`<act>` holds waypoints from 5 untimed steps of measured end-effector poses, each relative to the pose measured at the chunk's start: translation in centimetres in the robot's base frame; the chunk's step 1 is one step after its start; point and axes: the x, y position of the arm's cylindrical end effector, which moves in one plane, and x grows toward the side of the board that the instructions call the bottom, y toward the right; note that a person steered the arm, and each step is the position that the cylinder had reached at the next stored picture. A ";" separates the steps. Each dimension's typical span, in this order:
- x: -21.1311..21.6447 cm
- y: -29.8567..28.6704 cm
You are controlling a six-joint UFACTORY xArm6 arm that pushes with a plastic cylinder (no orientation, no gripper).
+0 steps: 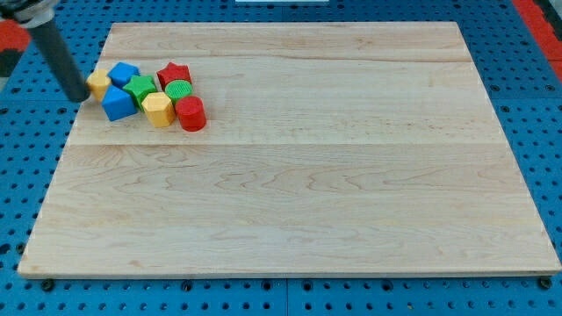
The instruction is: Push the yellow heart to the top side of the board
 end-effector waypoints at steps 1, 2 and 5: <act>-2.0 2.7; -3.7 4.6; -7.6 7.0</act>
